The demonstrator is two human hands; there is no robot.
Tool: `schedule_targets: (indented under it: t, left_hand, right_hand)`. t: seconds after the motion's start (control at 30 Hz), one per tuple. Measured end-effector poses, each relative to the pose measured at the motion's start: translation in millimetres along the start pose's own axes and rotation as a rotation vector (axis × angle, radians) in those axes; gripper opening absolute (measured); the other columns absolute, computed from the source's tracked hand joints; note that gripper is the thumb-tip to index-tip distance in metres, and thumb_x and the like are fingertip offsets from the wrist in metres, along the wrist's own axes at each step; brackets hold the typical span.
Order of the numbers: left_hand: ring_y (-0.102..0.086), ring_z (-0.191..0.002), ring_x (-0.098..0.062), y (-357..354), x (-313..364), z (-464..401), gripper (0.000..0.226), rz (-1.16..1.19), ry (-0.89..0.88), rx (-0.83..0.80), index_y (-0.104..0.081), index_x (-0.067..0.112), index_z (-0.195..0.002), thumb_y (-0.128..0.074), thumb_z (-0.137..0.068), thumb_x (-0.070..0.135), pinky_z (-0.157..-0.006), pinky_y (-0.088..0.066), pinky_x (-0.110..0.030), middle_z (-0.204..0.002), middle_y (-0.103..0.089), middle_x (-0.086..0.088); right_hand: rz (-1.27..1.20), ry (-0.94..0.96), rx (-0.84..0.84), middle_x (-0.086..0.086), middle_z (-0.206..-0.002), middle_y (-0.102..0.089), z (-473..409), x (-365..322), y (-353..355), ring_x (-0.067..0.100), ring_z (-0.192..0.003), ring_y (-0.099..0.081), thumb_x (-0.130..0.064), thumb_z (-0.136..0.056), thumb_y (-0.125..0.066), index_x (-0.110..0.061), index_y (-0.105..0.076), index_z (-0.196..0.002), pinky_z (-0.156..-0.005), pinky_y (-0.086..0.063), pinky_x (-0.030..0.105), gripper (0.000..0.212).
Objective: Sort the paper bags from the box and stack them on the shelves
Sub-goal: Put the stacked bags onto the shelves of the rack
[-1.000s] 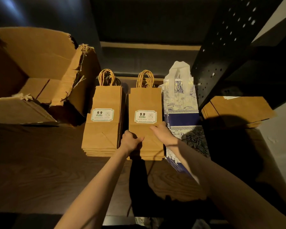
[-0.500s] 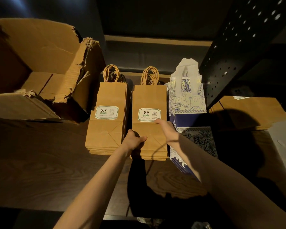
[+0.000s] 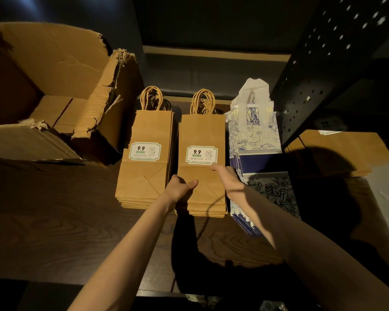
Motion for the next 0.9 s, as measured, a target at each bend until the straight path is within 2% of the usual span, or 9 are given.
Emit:
schedule_targets:
  t: [0.23,0.3,0.33,0.47,0.6,0.73,0.77,0.83,0.9]
  left_hand:
    - [-0.052,-0.083,-0.019,2.3,1.1,3.3,0.068,-0.012,-0.001,0.002,-0.035,-0.002,-0.129,-0.067,-0.084,0.037,-0.063,-0.044,-0.028,-0.101,-0.053,-0.012]
    - [-0.055,-0.099,-0.025,4.4,1.2,2.0,0.074,-0.009,-0.003,0.002,-0.033,-0.002,-0.132,-0.064,-0.084,0.045,-0.077,-0.046,-0.03,-0.112,-0.054,-0.014]
    - [-0.053,-0.104,-0.025,5.1,0.7,1.5,0.077,-0.008,-0.002,0.003,-0.032,-0.003,-0.133,-0.06,-0.085,0.049,-0.083,-0.044,-0.033,-0.116,-0.052,-0.015]
    - [-0.05,-0.091,-0.021,3.1,-1.9,2.3,0.073,-0.013,0.0,0.016,-0.032,-0.003,-0.131,-0.052,-0.088,0.052,-0.077,-0.043,-0.033,-0.108,-0.053,-0.014]
    - [-0.042,-0.129,-0.031,-1.0,-1.0,4.6,0.093,0.025,0.056,-0.02,-0.026,-0.002,-0.142,-0.06,-0.08,0.059,-0.107,-0.037,-0.042,-0.143,-0.039,-0.018]
    - [-0.033,-0.136,-0.029,-1.8,-2.1,15.3,0.108,0.051,0.095,-0.087,-0.025,0.001,-0.145,-0.061,-0.07,0.071,-0.11,-0.029,-0.039,-0.15,-0.032,-0.012]
    - [-0.036,-0.136,-0.027,-1.1,-0.8,17.9,0.117,0.057,0.063,-0.1,-0.027,0.007,-0.146,-0.062,-0.061,0.079,-0.111,-0.03,-0.039,-0.15,-0.033,-0.008]
    - [-0.044,-0.13,-0.021,0.4,4.9,23.2,0.127,0.114,-0.034,-0.134,-0.033,0.018,-0.145,-0.066,-0.043,0.086,-0.111,-0.033,-0.039,-0.146,-0.042,-0.001]
    - [-0.052,-0.121,-0.015,3.8,18.0,35.1,0.107,0.184,-0.139,-0.148,-0.039,0.02,-0.141,-0.071,-0.055,0.075,-0.107,-0.038,-0.035,-0.137,-0.052,0.002]
  right_hand:
    - [-0.086,-0.041,-0.127,0.005,-0.149,-0.035,4.4,-4.6,-7.1,0.024,-0.134,-0.033,-0.053,-0.078,-0.065,-0.015,-0.031,-0.146,-0.093,-0.029,0.037,0.085]
    - [-0.105,-0.051,-0.155,0.005,-0.151,-0.032,1.1,-5.4,-8.3,0.024,-0.137,-0.03,-0.057,-0.075,-0.067,-0.016,-0.029,-0.147,-0.097,-0.029,0.038,0.092]
    - [-0.111,-0.047,-0.163,0.005,-0.151,-0.031,0.1,-6.0,-8.2,0.024,-0.137,-0.029,-0.057,-0.074,-0.068,-0.015,-0.028,-0.147,-0.099,-0.029,0.038,0.094]
    - [-0.104,-0.032,-0.147,0.008,-0.154,-0.025,-2.7,-6.1,-0.9,0.025,-0.139,-0.026,-0.047,-0.078,-0.071,-0.01,-0.019,-0.148,-0.109,-0.025,0.041,0.095]
    - [-0.174,-0.014,-0.168,0.007,-0.152,-0.028,0.6,-14.3,5.2,0.024,-0.137,-0.029,-0.034,-0.079,-0.073,-0.011,-0.02,-0.149,-0.103,-0.029,0.036,0.091]
    - [-0.254,0.041,-0.183,0.005,-0.15,-0.034,8.4,-25.6,7.4,0.024,-0.134,-0.037,-0.04,-0.061,-0.084,-0.014,-0.02,-0.149,-0.111,-0.032,0.046,0.112]
    - [-0.253,0.059,-0.19,0.005,-0.145,-0.043,12.6,-31.2,8.4,0.023,-0.13,-0.044,-0.042,-0.054,-0.086,-0.015,-0.032,-0.144,-0.109,-0.035,0.046,0.108]
    - [-0.262,0.091,-0.247,0.005,-0.121,-0.063,22.2,-44.7,7.4,0.022,-0.114,-0.058,-0.031,-0.067,-0.082,-0.018,-0.058,-0.118,-0.1,-0.045,0.041,0.057]
    - [-0.247,0.147,-0.269,0.003,-0.105,-0.069,32.2,-59.1,9.4,0.019,-0.099,-0.064,-0.017,-0.08,-0.073,-0.022,-0.063,-0.098,-0.089,-0.051,0.036,0.021]
Point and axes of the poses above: each hand's wrist, its own z-axis away from the middle knuckle, its own y-axis out of the back of the hand, x = y × z, the point moved 6 cm from there along -z, towards the middle knuckle
